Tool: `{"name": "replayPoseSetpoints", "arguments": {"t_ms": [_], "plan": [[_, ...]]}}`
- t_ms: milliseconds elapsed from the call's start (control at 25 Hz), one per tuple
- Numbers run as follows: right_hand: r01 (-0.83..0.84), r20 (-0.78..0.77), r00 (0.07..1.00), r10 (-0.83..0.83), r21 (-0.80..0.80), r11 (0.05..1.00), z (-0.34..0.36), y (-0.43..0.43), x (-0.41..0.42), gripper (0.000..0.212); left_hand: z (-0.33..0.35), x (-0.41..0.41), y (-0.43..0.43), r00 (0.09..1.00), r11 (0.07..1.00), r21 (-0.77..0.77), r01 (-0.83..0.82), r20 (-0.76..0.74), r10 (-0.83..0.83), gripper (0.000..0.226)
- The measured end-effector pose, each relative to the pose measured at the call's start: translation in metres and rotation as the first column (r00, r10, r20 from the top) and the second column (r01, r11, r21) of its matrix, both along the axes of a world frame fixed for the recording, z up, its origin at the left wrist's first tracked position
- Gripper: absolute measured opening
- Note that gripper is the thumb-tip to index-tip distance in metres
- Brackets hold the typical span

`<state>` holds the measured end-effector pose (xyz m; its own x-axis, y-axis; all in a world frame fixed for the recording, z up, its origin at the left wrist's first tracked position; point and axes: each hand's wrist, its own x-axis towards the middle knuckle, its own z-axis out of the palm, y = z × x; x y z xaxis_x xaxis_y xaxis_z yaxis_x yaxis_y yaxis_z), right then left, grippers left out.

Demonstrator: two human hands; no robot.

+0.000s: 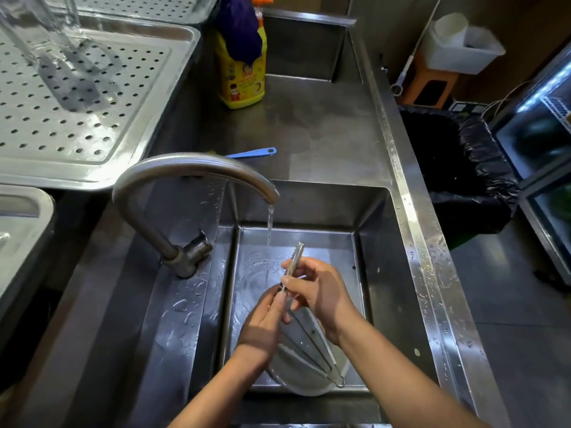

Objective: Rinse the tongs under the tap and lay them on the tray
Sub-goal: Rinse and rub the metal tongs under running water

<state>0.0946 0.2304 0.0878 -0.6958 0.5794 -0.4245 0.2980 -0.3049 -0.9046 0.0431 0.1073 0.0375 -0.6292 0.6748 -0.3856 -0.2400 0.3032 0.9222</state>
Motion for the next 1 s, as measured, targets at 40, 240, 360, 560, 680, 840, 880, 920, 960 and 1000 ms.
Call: {"name": "replayPoseSetpoints", "arguments": {"t_ms": [40, 240, 360, 560, 680, 840, 880, 920, 960, 1000], "plan": [[0.008, -0.017, 1.000, -0.008, -0.032, 0.999, 0.000, 0.002, -0.003, 0.007, -0.001, -0.004, -0.001, 1.000, 1.000, -0.003, 0.006, -0.027, -0.006, 0.036], [0.050, 0.055, 0.997, -0.053, 0.054, 0.997, -0.005, 0.018, -0.026, 0.025, -0.015, -0.007, -0.005, 0.997, 1.000, -0.003, -0.007, -0.071, 0.006, 0.047], [-0.073, 0.129, 0.989, 0.067, 0.044, 0.996, -0.013, 0.012, -0.035, 0.016, -0.020, -0.008, -0.004, 0.999, 0.999, 0.020, -0.036, -0.036, 0.037, 0.039], [-0.014, 0.199, 0.980, 0.003, 0.055, 0.998, -0.018, 0.024, -0.061, 0.023, -0.019, -0.016, -0.002, 0.993, 0.996, 0.010, -0.084, 0.087, 0.083, 0.028], [-0.133, 0.220, 0.969, 0.111, 0.086, 0.987, -0.024, 0.017, -0.066, 0.016, -0.015, -0.021, 0.001, 0.987, 0.995, -0.021, -0.096, 0.130, 0.097, 0.030], [-0.092, 0.195, 0.979, 0.065, 0.130, 0.987, -0.023, 0.025, -0.077, 0.016, -0.013, -0.023, 0.006, 0.973, 0.991, -0.050, -0.123, 0.192, 0.130, 0.033], [-0.162, 0.224, 0.967, 0.125, 0.158, 0.974, -0.022, 0.020, -0.075, 0.011, -0.012, -0.024, 0.007, 0.973, 0.990, -0.048, -0.131, 0.187, 0.138, 0.035], [-0.232, 0.255, 0.949, 0.185, 0.166, 0.959, -0.024, 0.015, -0.072, 0.013, -0.012, -0.024, 0.008, 0.973, 0.990, -0.045, -0.133, 0.182, 0.139, 0.037], [-0.258, 0.275, 0.940, 0.204, 0.176, 0.950, -0.025, 0.012, -0.071, 0.013, -0.012, -0.023, 0.010, 0.973, 0.990, -0.037, -0.133, 0.185, 0.138, 0.037], [-0.223, 0.290, 0.943, 0.165, 0.180, 0.958, -0.025, 0.013, -0.074, 0.023, -0.011, -0.021, 0.010, 0.970, 0.990, -0.023, -0.137, 0.199, 0.139, 0.035]]}}
